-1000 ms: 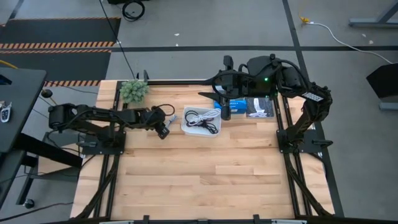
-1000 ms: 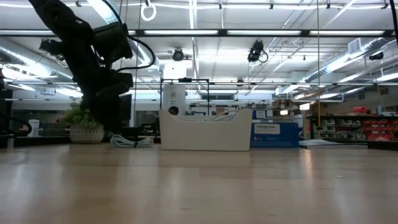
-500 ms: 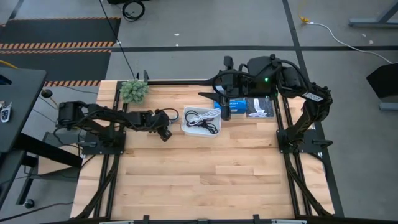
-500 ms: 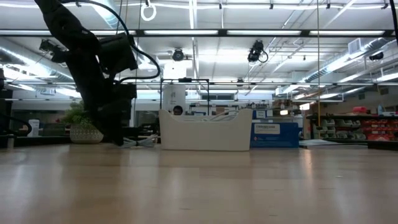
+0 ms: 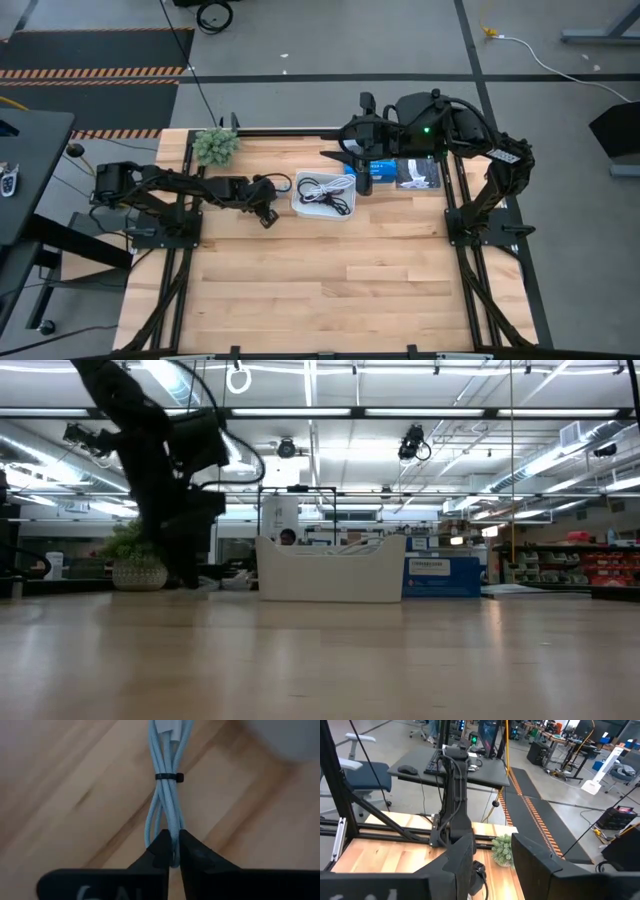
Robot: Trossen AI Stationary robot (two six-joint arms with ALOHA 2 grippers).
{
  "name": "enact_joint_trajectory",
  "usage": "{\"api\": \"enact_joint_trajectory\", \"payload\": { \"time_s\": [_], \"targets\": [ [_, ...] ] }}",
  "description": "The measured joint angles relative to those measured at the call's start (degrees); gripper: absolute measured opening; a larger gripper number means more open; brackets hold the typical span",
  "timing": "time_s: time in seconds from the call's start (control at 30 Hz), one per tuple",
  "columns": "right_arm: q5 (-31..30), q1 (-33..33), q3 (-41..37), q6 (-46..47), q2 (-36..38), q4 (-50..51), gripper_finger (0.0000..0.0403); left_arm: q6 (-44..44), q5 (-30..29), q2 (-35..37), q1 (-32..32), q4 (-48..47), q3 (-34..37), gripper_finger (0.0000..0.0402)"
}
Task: Pick and place USB-C Cables
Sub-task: Put the light blue charger cable into the white bin
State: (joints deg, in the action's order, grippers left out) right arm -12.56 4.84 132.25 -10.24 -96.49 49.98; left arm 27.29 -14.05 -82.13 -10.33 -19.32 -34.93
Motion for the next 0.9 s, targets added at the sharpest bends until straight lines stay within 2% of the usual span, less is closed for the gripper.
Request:
{"api": "enact_joint_trajectory", "payload": {
  "time_s": [0.17, 0.3, 0.47, 0.6, 0.9],
  "targets": [
    [-2.4, 0.0, 0.0, -0.3, 0.6, 2.9, 0.0142, -5.1, -1.5, 0.0, 0.0, -6.4, -8.1, 0.0024],
    [-5.3, 0.0, 0.0, -0.3, 1.6, 6.5, 0.0142, -6.6, -6.8, 0.0, 0.0, -9.8, -15.2, 0.0033],
    [-5.4, 0.6, 0.0, 1.9, 2.5, 8.1, 0.0142, -12.4, -8.3, -1.2, 1.3, -10.0, -23.4, 0.0027],
    [-5.4, 1.8, 0.0, 2.4, 3.0, 8.0, 0.0142, -14.5, -9.8, -5.0, 3.2, -9.6, -29.1, 0.0026],
    [-5.8, 5.4, 0.0, 2.9, 3.4, 8.2, 0.0142, -20.9, -8.8, -19.6, 7.6, -9.7, -37.3, 0.0029]
  ]
}}
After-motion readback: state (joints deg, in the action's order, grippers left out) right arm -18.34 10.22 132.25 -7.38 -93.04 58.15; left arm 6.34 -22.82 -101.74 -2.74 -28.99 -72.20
